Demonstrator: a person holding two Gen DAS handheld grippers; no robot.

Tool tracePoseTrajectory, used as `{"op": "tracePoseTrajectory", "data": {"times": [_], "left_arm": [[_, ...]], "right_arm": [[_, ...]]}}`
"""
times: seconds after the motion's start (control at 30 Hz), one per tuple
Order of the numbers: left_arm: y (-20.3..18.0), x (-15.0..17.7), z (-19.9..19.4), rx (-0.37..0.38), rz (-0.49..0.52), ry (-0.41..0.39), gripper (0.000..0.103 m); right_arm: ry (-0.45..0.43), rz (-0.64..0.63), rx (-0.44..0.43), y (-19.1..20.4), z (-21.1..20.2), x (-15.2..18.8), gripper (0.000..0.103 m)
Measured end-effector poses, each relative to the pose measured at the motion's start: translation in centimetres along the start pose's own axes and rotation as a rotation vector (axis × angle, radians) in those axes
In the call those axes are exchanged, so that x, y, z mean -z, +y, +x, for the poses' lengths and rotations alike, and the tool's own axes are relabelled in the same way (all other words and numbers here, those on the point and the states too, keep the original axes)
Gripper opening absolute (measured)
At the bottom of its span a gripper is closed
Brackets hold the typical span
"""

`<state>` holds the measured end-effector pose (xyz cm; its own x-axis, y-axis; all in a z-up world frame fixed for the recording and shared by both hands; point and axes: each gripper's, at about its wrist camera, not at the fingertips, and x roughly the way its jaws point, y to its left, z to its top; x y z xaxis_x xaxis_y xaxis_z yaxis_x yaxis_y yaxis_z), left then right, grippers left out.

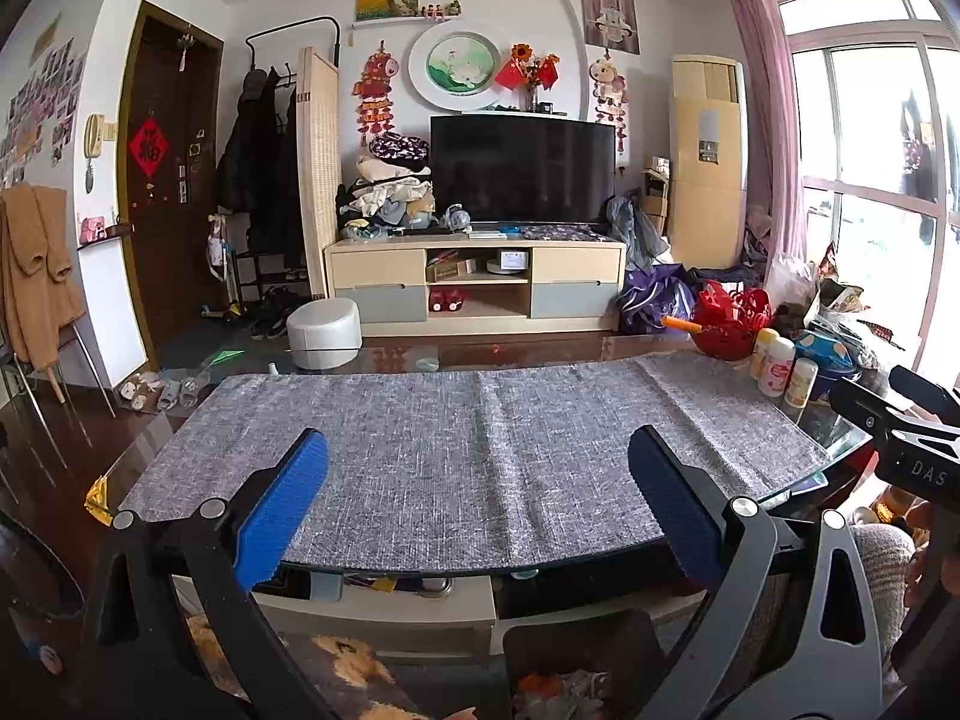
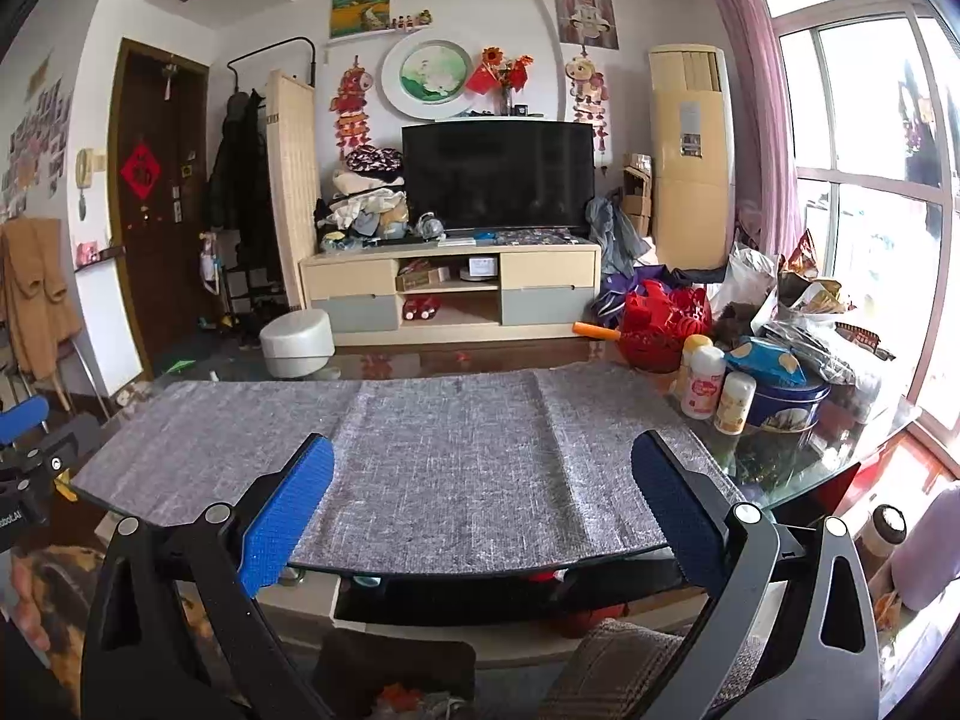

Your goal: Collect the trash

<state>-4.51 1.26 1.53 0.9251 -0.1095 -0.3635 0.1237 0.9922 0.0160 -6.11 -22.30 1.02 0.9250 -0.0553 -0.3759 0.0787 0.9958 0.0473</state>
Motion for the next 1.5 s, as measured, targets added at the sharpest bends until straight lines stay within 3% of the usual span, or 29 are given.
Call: {"op": "tracePoseTrajectory", "data": {"times": [1.5], "left_arm": [[-0.15, -0.18, -0.36, 0.006, 0.007, -0.006, 0.095]], "right_arm": [[-0.001, 0.023, -0.007, 0.73, -0.83, 0.11, 0.1]]}}
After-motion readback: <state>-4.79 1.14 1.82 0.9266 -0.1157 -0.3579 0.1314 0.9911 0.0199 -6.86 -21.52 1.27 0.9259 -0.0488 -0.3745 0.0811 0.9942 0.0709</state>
